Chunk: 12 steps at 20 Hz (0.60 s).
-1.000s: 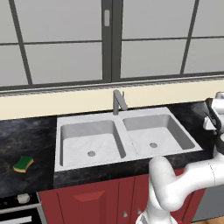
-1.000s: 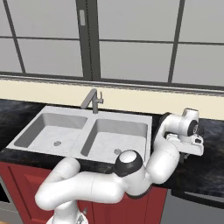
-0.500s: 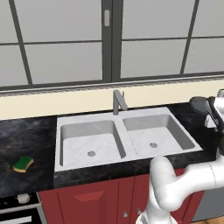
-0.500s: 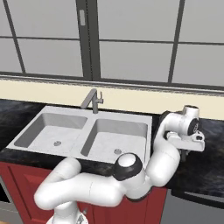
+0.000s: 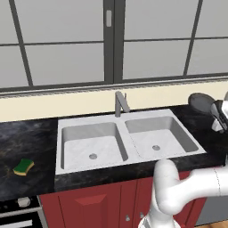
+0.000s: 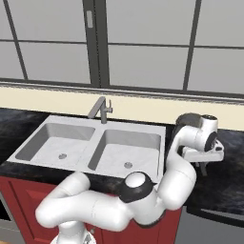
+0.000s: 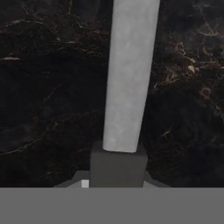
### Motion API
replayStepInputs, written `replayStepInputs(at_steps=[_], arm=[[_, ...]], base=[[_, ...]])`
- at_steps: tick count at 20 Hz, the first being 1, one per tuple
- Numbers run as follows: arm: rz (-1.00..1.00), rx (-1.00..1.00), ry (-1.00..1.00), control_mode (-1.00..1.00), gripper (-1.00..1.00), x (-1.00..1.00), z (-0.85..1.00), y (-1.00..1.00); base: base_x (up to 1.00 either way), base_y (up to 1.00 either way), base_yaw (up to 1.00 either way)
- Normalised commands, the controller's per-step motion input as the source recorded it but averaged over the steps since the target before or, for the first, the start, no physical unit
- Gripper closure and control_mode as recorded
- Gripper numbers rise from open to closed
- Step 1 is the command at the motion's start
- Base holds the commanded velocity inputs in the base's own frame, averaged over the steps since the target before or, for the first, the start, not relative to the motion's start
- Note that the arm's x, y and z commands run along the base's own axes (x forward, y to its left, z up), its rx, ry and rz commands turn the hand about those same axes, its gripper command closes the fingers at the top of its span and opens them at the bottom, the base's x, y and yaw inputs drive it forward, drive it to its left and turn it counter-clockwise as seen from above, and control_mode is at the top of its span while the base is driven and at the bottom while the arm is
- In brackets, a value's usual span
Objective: Pick the pan and sponge and place them into the sink. Then turn on the water.
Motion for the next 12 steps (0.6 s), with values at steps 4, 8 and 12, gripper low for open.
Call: replayStepInputs(at_steps=[4,8,12], arm=[[0.23,-0.04,-0.02,-1.0,1.0,-0.04,0.27,0.02],[0.22,-0.1,0.0,-1.0,1.0,-0.13,0.3,0.06],[0.23,-0.05,-0.02,-1.0,1.0,-0.02,0.14,0.01]], base=[[0.0,0.0,0.0],[0.0,0.0,0.0],[0.0,0.0,0.0]])
